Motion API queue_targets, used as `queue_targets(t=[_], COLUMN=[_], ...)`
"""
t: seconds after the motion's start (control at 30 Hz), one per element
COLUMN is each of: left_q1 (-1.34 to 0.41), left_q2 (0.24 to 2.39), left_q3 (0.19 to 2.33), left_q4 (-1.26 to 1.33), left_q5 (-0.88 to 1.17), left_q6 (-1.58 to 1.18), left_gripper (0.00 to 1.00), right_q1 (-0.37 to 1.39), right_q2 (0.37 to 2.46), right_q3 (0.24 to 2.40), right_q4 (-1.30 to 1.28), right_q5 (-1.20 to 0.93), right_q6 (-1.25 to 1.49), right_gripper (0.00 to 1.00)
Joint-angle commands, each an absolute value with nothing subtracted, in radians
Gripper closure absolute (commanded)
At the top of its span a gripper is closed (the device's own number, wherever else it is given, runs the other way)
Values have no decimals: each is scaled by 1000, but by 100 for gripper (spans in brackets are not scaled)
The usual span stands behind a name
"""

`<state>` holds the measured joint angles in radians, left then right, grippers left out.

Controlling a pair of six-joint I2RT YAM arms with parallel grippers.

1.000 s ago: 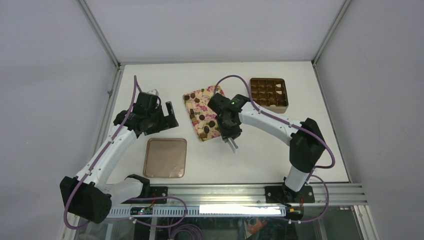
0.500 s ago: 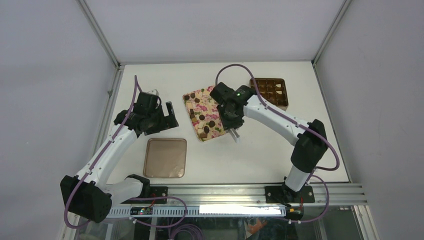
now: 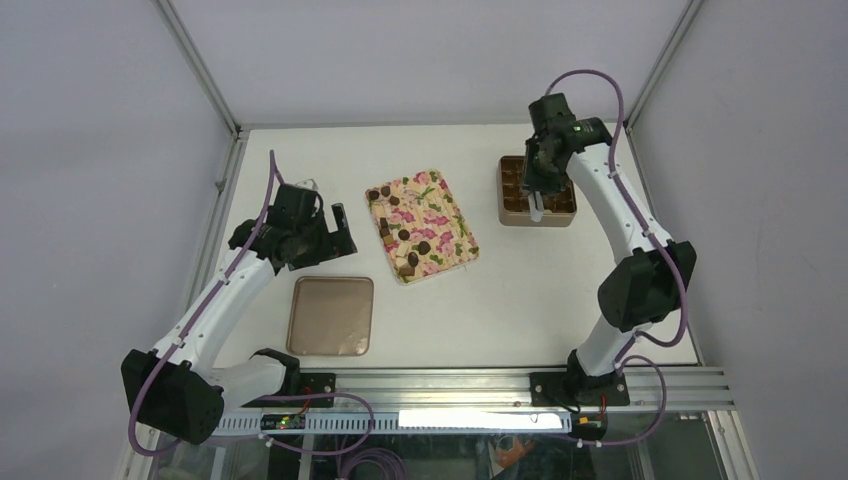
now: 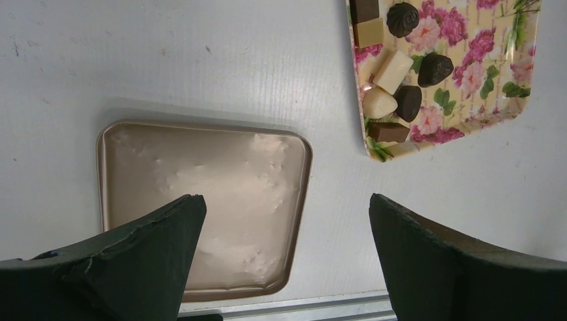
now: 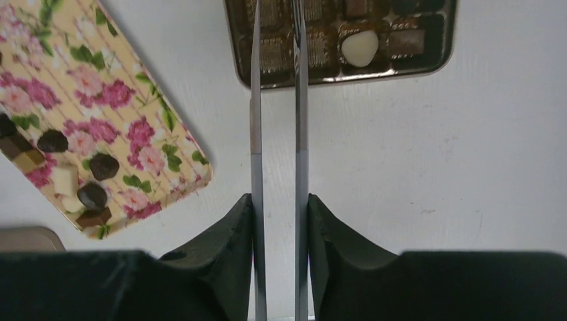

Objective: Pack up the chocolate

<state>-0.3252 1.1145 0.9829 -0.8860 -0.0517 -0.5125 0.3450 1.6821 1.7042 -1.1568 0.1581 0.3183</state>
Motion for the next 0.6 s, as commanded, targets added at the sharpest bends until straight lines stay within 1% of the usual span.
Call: queue_targets(t=[0.0, 0.13, 0.43, 0.57], left_q1=[-308, -300, -253, -239], left_q2=[1115, 1116, 1133, 1138], left_q3=[1001, 1002, 995, 996], left_q4=[-851, -851, -850, -848], left_q5=[-65, -67, -45, -40], left_q6=[-508, -499, -475, -465], left_gripper=[1, 1, 1, 1], right_q1=[259, 215, 176, 173], right_q2=[1739, 1812, 1952, 1985], right_q3=[1827, 1883, 1992, 1997], right_q4=[-1109, -1090, -1096, -1085], right_q5=[116, 102, 83, 71], right_q6=[293, 296, 288, 284], right_gripper=[100, 100, 100, 100])
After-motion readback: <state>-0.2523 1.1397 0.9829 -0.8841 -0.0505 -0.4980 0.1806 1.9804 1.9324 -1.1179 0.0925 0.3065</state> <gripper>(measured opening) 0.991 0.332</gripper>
